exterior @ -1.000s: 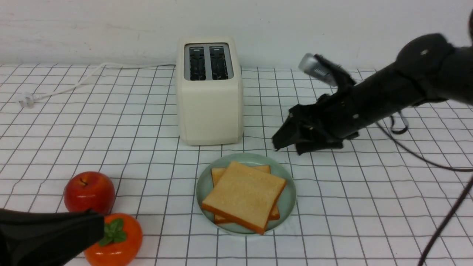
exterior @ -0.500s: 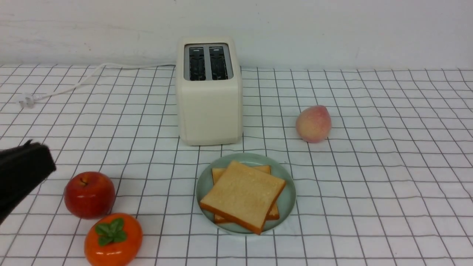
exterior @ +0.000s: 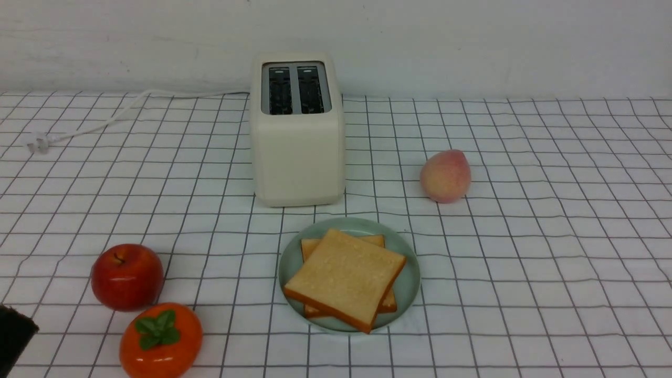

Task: Take toasted bread from bread machine on white checkered table place on plate.

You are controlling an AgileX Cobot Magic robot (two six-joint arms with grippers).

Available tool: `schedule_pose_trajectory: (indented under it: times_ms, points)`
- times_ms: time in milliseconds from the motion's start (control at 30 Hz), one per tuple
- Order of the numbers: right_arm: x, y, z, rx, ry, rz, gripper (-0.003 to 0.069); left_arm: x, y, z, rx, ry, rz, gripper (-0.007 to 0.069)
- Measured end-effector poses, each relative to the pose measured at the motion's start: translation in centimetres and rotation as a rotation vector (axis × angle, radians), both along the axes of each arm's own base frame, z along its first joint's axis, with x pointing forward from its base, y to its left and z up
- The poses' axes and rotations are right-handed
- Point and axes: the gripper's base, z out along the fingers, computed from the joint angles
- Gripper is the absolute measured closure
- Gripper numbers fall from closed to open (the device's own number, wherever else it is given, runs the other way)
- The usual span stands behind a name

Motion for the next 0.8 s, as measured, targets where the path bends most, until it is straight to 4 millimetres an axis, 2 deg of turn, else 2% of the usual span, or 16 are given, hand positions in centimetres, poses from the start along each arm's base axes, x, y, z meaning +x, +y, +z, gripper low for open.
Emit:
schedule_pose_trajectory:
  times_ms: [167, 367, 667, 800]
  points:
    - [1.2, 0.4, -1.0, 0.057, -0.056, -0.009, 0.0659, 0.1, -0.2, -0.8, 0.018, 0.039, -0.019, 0.0637]
    - [3.7, 1.0, -2.0, 0.200, -0.231, -0.045, 0.0654, 0.0, -0.4, -1.0, 0.033, 0.064, -0.038, 0.0637]
    - [4.9, 1.3, -5.2, 0.192, -0.165, -0.054, 0.0645, 0.0, -0.4, -1.1, 0.034, 0.067, -0.040, 0.0637]
    - [5.1, 1.3, -5.9, 0.185, -0.136, -0.056, 0.0640, 0.0, -0.4, -1.1, 0.034, 0.067, -0.041, 0.0637]
